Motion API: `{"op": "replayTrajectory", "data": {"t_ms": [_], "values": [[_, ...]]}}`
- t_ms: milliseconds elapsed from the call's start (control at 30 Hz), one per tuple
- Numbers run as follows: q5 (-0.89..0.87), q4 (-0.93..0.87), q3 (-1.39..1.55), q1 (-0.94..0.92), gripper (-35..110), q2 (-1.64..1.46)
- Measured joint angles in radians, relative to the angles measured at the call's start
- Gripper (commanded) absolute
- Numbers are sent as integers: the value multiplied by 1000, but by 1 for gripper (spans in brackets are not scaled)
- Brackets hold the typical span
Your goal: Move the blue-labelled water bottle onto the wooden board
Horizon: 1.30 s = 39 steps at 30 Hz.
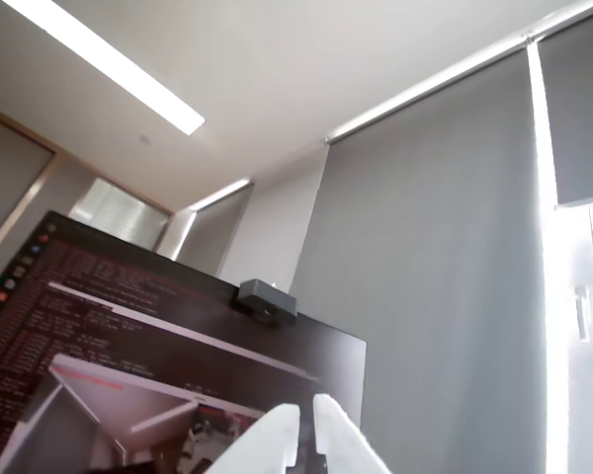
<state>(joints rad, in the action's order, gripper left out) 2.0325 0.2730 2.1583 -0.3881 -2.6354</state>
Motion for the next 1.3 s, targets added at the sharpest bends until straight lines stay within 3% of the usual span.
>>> {"op": "replayTrajectory", "data": {"t_ms": [333,800,1167,1300], "values": [[2,-75,-41,-272,0,206],[-152,422,-150,-408,0,663],[-396,569,-160,-446,0,729],[-413,655,-160,-503,0,821]]}}
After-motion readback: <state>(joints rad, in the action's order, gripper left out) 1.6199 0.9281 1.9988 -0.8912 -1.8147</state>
